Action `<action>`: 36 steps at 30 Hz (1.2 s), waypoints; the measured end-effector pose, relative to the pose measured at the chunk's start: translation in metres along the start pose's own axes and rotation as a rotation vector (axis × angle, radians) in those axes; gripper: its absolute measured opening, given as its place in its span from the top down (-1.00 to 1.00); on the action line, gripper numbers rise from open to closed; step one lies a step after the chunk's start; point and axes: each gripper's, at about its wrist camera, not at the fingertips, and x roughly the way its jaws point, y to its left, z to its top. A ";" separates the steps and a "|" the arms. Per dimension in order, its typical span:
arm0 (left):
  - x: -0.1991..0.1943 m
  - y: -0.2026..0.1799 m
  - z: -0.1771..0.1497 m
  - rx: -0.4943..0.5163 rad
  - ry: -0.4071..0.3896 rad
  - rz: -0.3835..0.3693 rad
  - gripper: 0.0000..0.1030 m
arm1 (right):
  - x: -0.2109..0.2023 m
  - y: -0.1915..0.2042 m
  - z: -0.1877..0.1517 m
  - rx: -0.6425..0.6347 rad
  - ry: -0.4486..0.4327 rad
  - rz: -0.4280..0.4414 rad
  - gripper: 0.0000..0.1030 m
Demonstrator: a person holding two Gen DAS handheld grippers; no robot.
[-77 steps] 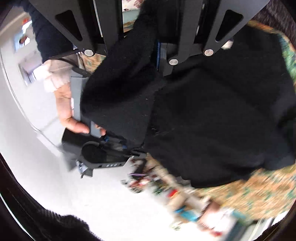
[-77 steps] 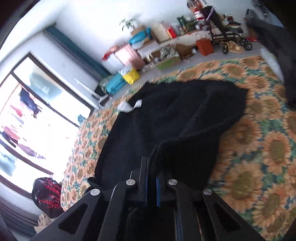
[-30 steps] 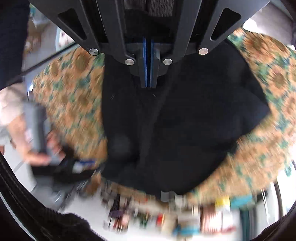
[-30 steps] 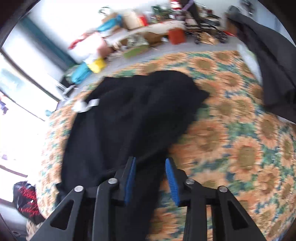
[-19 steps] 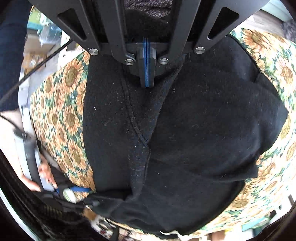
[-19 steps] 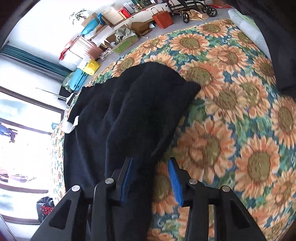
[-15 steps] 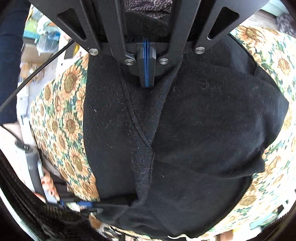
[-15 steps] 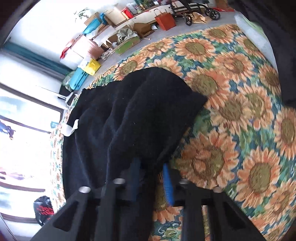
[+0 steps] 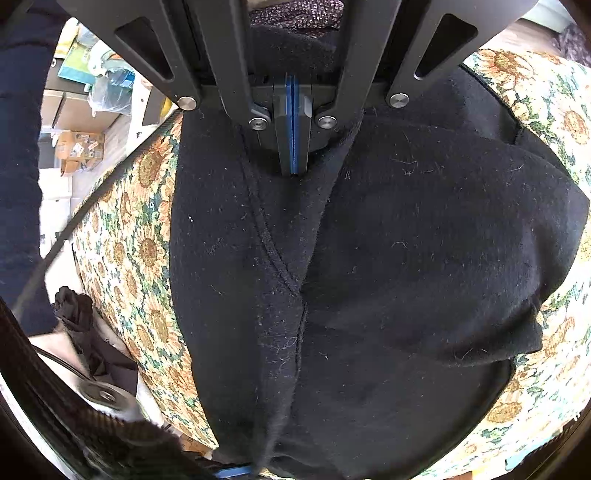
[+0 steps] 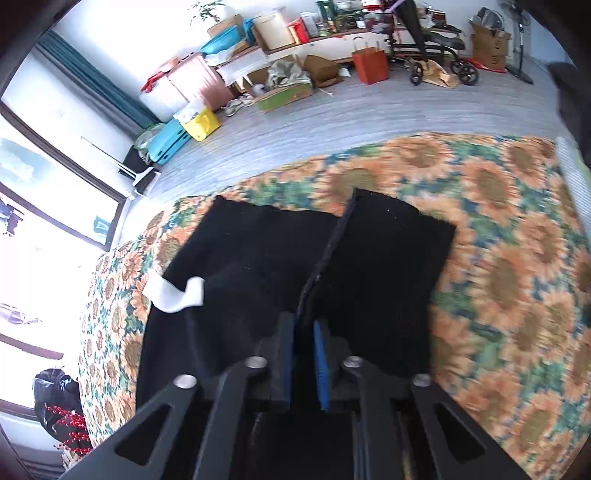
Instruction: Fold clothes
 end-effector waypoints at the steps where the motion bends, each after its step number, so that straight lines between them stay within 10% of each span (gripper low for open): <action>1: -0.001 0.002 -0.002 -0.001 -0.002 -0.003 0.95 | 0.001 0.006 0.000 -0.010 -0.009 0.027 0.15; 5: -0.004 0.006 -0.006 0.000 -0.013 -0.005 0.95 | -0.014 0.024 -0.001 -0.089 -0.081 0.112 0.01; 11: -0.009 0.014 -0.016 0.004 -0.027 -0.010 0.95 | -0.052 0.013 0.002 -0.116 -0.132 -0.003 -0.08; 15: -0.013 0.019 -0.022 0.008 -0.032 -0.014 0.95 | -0.039 -0.006 -0.008 -0.161 -0.040 -0.194 0.69; 19: -0.016 0.026 -0.027 0.010 -0.035 -0.025 0.95 | -0.014 -0.012 -0.016 -0.141 0.003 -0.163 0.75; 36: -0.055 0.056 -0.061 -0.042 -0.117 -0.005 0.94 | -0.016 0.031 -0.053 -0.200 0.022 -0.170 0.16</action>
